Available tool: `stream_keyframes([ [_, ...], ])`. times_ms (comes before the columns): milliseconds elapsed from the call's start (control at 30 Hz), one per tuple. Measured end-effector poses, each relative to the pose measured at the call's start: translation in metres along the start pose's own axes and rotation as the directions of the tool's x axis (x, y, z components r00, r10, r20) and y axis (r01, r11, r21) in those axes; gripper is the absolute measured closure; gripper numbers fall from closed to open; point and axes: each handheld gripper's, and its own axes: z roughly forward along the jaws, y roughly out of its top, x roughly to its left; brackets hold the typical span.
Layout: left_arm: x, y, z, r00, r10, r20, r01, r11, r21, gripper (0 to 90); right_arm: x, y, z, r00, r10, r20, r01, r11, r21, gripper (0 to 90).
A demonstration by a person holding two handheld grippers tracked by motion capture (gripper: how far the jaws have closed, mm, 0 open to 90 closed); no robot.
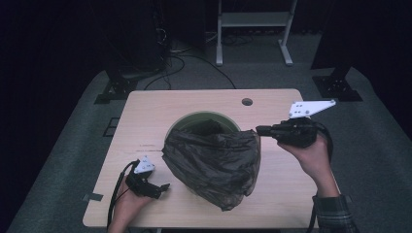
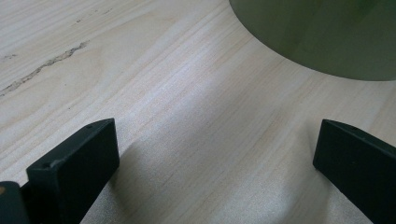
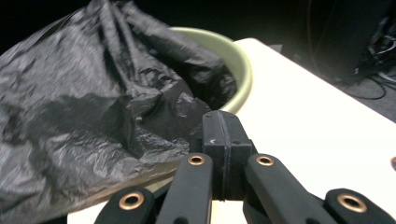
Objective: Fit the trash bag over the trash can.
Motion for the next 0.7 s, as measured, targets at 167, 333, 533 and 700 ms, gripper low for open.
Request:
stream_keyframes([
  [167, 0.000, 0.000, 0.000, 1.0000, 0.000, 0.001, 0.000, 1.0000, 0.000, 0.0, -0.007, -0.005, -0.011, 0.9988, 0.021, 0.043, -0.021, 1.000, -0.004, 89.8],
  [333, 0.000, 0.000, 0.000, 1.0000, -0.001, 0.001, 0.001, 1.0000, 0.000, 0.0, -0.017, -0.012, -0.008, 0.9972, 0.045, 0.061, -0.045, 0.999, 0.002, 89.7],
  [533, 0.000, 0.000, 0.000, 1.0000, -0.001, 0.001, 0.001, 1.0000, 0.000, 0.0, -0.022, -0.012, -0.002, 0.9941, 0.064, 0.088, -0.064, 0.998, 0.003, 66.4],
  [700, 0.000, 0.000, 0.000, 1.0000, 0.003, 0.002, -0.003, 1.0000, 0.001, 0.0, -0.015, -0.007, -0.003, 0.9949, 0.052, 0.087, -0.049, 0.998, -0.036, 55.6],
])
